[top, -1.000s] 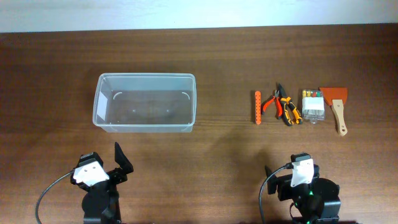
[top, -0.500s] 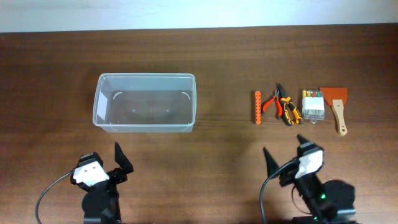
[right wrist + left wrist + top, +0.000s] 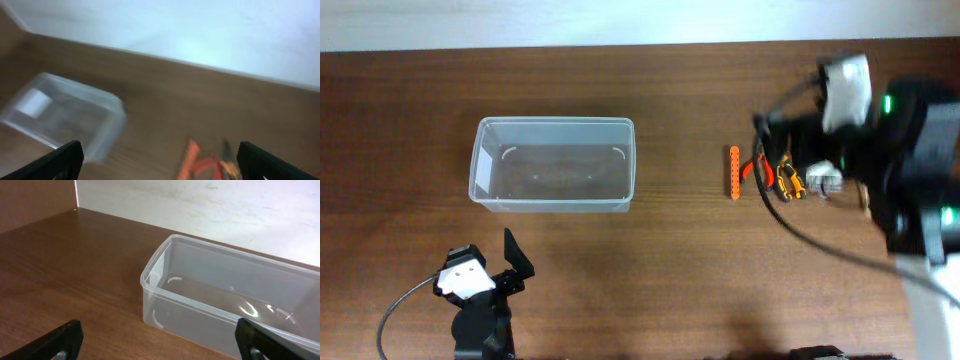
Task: Pack container
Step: 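Move the right gripper over the right rim of the clear container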
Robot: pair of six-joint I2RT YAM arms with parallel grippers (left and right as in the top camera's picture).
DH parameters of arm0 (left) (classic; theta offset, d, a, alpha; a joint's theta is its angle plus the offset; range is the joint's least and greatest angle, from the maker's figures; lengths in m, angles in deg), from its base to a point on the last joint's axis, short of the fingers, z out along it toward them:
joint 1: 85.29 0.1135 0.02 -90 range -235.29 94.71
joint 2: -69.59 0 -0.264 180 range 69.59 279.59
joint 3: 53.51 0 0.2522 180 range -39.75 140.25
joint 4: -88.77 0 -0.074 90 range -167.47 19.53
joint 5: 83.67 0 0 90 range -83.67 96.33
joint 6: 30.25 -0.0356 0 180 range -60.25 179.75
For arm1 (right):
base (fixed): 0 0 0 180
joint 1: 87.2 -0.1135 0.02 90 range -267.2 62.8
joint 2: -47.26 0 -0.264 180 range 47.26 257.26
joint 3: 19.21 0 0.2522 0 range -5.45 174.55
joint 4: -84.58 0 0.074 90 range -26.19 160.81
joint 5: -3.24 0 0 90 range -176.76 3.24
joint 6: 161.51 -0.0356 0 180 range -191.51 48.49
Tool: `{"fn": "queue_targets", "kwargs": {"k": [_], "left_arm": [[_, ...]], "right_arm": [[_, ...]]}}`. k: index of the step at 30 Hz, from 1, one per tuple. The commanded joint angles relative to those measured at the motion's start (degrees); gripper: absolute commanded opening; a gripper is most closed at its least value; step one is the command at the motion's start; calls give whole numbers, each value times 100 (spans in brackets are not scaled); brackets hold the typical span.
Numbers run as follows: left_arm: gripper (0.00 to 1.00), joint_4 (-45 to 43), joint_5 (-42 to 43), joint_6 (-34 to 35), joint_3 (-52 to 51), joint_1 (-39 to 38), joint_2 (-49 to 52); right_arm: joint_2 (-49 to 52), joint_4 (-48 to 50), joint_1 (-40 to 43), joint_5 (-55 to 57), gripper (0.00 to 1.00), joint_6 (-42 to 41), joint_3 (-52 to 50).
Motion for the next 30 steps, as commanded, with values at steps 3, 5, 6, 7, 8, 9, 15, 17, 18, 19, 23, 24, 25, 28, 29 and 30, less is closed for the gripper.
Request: {"fn": "queue_targets", "kwargs": {"k": [3,5,6,7,8,9,15,17,18,19,23,24,25,28,29,30], "left_arm": [[99,7,-24,-50,-22,-22,-31],[99,7,-22,-50,-22,-22,-31],[99,7,-24,-50,-22,-22,-31],[99,7,-24,-50,-22,-22,-31],[99,7,-24,-50,-22,-22,-31],[99,7,-24,-50,-22,-22,-31],[99,7,-24,-50,-22,-22,-31],[99,7,-24,-50,-22,-22,-31],[99,7,-24,-50,-22,-22,-31],[99,7,-24,-50,-22,-22,-31],[99,7,-24,-50,-22,-22,-31],[99,7,-24,-50,-22,-22,-31],[99,7,-24,-50,-22,-22,-31],[99,7,-24,-50,-22,-22,-31],[99,7,-24,-50,-22,-22,-31],[99,7,-24,-50,-22,-22,-31]], "right_arm": [[1596,-286,-636,-535,98,-846,1775],[2015,-376,-1025,175,98,-1189,2020],[2201,-396,-1241,509,99,-1263,2076],[2376,-402,-1482,870,99,-1351,2098],[2570,-402,-1731,1272,99,-1528,2098],[2771,-391,-1958,1561,99,-1626,2098],[3864,-376,-2507,1716,99,-2382,2098],[4157,-442,-2557,1451,99,-2562,2098],[4291,-474,-2588,1425,98,-2658,2098],[4406,-490,-2605,1432,95,-2736,2098],[4673,-450,-2627,1427,81,-2914,2098],[4750,-431,-2640,1427,76,-3014,2098],[4802,-411,-2662,1423,75,-3014,2098],[4959,-483,-2774,1338,76,-3012,2096],[4977,-522,-2820,1340,76,-3012,2092],[5029,-542,-2868,1355,77,-3012,2085]]}}
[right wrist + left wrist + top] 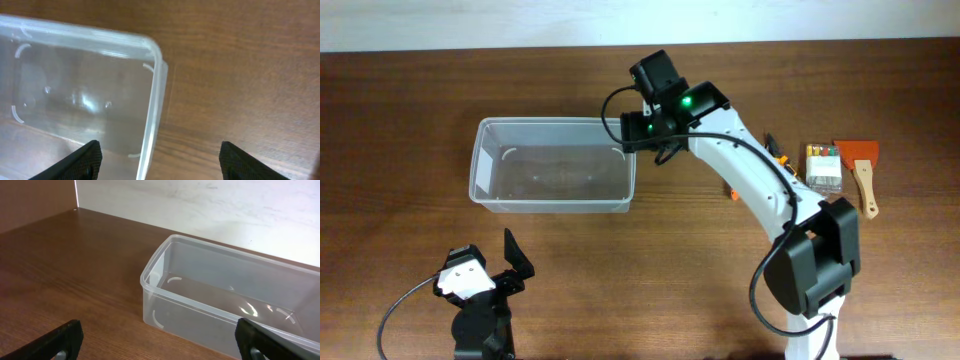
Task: Pack container
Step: 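Move the right gripper over the right rim of the clear container, then grip the container rim and drag it rightward toward the tools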
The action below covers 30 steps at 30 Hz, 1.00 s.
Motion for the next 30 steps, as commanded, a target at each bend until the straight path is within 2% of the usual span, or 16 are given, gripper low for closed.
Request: {"fn": "queue_targets", "kwargs": {"k": [1,4,8,11,15,20,27,30], "left_arm": [[99,4,-24,-50,-22,-22,-28],[99,4,-24,-50,-22,-22,-28],[99,4,-22,-50,-22,-22,-28],[99,4,-24,-50,-22,-22,-28],[99,4,-24,-50,-22,-22,-28],[99,4,-24,-50,-22,-22,-28],[99,4,-24,-50,-22,-22,-28],[99,4,-24,-50,-22,-22,-28]], "right_arm": [[212,-63,-256,-13,77,-133,72],[308,-74,-350,35,73,-323,70],[501,-122,-345,50,57,-632,59],[614,-188,-345,50,50,-627,46],[758,-267,-345,52,34,-625,13],[855,-448,-315,144,19,-579,13],[852,-791,85,616,19,-553,15],[852,-1069,402,608,15,-444,15]]}}
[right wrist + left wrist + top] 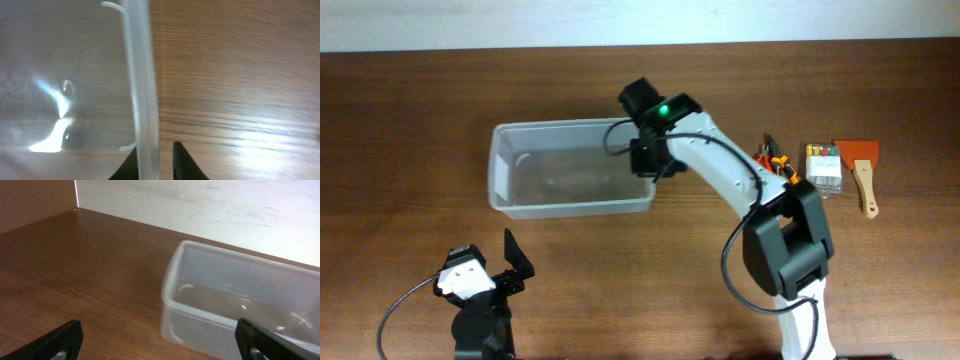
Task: Pack container
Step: 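Grip the container rim and drag it rightward toward the tools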
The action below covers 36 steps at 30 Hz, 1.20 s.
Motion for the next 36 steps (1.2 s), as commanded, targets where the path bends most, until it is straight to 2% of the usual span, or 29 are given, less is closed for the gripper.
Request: {"fn": "queue_targets", "kwargs": {"k": [1,7,10,17,20,24,26,28,32,36], "left_arm": [[99,4,-24,-50,-22,-22,-28],[99,4,-24,-50,-22,-22,-28],[99,4,-24,-50,-22,-22,-28],[99,4,-24,-50,-22,-22,-28],[99,4,-24,-50,-22,-22,-28],[99,4,-22,-50,-22,-22,-28],[99,4,-24,-50,-22,-22,-28],[99,4,-24,-50,-22,-22,-28],[99,4,-22,-50,-22,-22,-28],[99,4,-24,-50,-22,-22,-28]], "right_arm": [[87,-236,514,286,15,201,17],[87,-577,960,286,17,1064,17],[87,-723,1119,282,17,1172,17],[87,-1235,1130,238,14,542,15],[87,-1368,1097,227,8,-11,15],[87,-1377,1097,-269,7,-229,13],[87,-1373,1097,-426,8,-229,11],[87,-1351,1097,-387,21,-227,11],[87,-1283,1108,33,21,-219,11],[87,-1191,1108,599,22,160,11]]}}
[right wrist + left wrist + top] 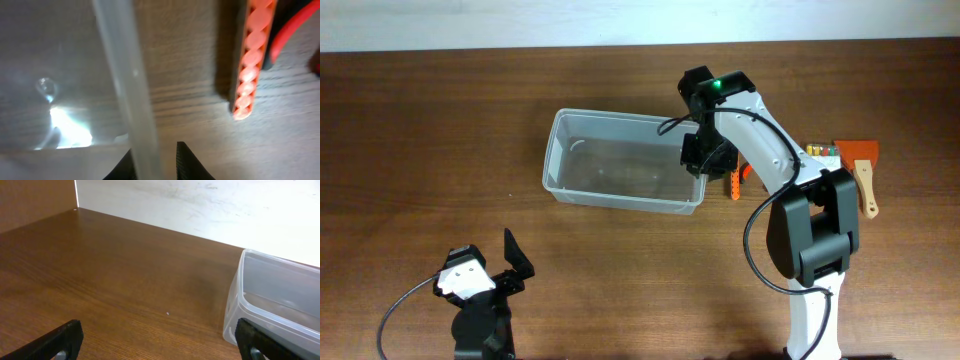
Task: Pack container
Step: 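Grip the container rim and drag it rightward toward the tools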
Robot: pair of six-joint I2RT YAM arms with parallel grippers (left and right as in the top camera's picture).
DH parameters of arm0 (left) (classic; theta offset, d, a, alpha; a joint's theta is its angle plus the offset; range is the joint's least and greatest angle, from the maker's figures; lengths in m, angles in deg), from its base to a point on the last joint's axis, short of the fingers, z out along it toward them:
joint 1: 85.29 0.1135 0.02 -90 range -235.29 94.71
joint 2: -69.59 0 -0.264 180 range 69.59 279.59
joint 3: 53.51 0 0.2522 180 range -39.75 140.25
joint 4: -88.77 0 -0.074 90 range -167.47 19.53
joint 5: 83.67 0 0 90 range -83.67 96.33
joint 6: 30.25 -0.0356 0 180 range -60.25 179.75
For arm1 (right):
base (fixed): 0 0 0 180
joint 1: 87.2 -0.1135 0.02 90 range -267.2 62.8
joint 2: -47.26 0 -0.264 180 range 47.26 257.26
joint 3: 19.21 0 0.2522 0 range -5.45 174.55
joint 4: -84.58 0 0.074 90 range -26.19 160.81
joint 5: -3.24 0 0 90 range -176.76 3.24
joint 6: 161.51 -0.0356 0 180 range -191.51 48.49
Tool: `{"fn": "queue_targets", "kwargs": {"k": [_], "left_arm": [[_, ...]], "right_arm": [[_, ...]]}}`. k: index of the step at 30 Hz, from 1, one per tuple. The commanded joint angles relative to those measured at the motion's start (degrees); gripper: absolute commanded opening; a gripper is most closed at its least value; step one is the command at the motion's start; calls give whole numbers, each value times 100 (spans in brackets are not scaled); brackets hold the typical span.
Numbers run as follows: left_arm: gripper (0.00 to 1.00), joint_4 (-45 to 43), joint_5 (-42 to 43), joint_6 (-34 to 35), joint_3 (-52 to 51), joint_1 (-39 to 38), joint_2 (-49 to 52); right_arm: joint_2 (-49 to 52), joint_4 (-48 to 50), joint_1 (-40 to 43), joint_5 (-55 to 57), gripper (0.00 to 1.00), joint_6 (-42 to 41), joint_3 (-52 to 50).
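The clear plastic container [620, 114] lies empty at the table's middle, slightly skewed. My right gripper [697, 158] is shut on its right wall; the right wrist view shows the rim [120, 75] running between the two fingers of the right gripper [154, 162]. An orange toothed strip [733, 186] lies just right of the container, also close by in the right wrist view [252, 55]. My left gripper [518, 255] stands open near the front left, holding nothing, and in its own view [159, 345] the container's left end [260, 285] is at the right edge.
Red-handled pliers [748, 172] lie beside the orange strip, their red handle [292, 25] showing in the right wrist view. Further right are a small box of coloured pieces [823, 160] and an orange-bladed brush [860, 168]. A pale wall borders the table's far edge.
The container has moved to the right across the table with my right gripper still shut on its right wall; it now sits next to the orange strip. The left arm has not moved.
My right gripper was over the loose items at the right, with the container at the left. Then it hung open above the container's right end. Then it was shut on the right wall, and the container has shifted rightward twice since.
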Motion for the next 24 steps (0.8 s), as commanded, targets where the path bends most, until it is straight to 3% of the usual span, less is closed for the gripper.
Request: {"fn": "queue_targets", "kwargs": {"k": [1,24], "left_arm": [[99,4,-24,-50,-22,-20,-28],[99,4,-24,-52,-20,-20,-28]], "right_arm": [[83,81,0,686,21,420,11],[85,892,0,881,21,2142,-17]]}}
